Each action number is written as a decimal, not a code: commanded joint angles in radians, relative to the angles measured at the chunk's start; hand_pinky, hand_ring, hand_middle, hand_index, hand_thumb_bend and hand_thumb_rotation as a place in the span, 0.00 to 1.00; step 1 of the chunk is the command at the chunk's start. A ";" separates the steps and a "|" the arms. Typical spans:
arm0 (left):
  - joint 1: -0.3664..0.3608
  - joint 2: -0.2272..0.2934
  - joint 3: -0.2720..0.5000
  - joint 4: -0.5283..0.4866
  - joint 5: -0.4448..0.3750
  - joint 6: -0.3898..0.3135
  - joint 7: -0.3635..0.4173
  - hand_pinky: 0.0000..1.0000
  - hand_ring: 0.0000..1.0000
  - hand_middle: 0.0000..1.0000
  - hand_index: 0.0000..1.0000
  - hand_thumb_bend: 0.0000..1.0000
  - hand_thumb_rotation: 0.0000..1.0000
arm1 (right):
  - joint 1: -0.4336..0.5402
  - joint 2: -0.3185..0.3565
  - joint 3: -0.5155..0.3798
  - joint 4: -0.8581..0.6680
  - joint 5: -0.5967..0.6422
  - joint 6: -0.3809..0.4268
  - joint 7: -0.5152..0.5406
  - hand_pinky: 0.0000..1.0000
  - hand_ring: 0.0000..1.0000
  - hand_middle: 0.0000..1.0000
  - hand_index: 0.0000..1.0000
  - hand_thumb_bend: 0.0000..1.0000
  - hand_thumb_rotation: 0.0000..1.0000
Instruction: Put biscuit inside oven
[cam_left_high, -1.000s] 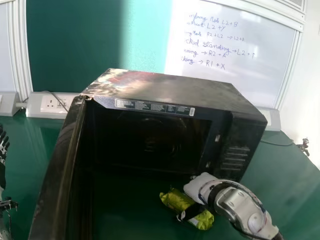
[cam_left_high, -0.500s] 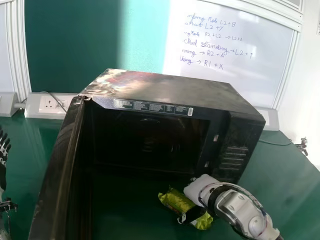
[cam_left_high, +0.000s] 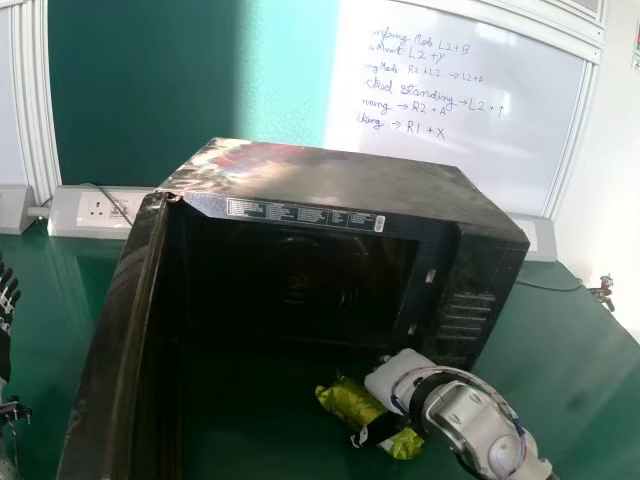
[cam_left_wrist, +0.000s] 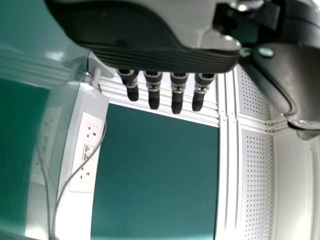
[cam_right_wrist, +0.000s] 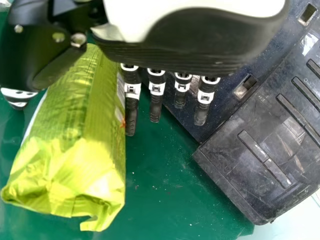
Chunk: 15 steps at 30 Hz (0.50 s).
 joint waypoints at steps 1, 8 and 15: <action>0.025 -0.024 0.010 0.035 -0.009 0.006 -0.007 0.75 0.80 0.78 0.83 0.76 0.69 | 0.078 0.001 0.066 0.060 -0.009 -0.024 0.095 0.89 0.94 0.91 0.89 1.00 0.42; 0.019 -0.017 0.012 0.053 -0.016 0.004 -0.022 0.76 0.80 0.79 0.84 0.74 0.70 | 0.065 0.011 0.081 0.070 -0.029 -0.027 0.108 0.83 0.91 0.90 0.88 1.00 0.41; 0.014 -0.017 0.013 0.055 -0.015 0.014 -0.010 0.78 0.81 0.79 0.83 0.77 0.68 | 0.047 0.018 0.103 0.092 -0.050 -0.045 0.104 0.71 0.80 0.84 0.85 1.00 0.41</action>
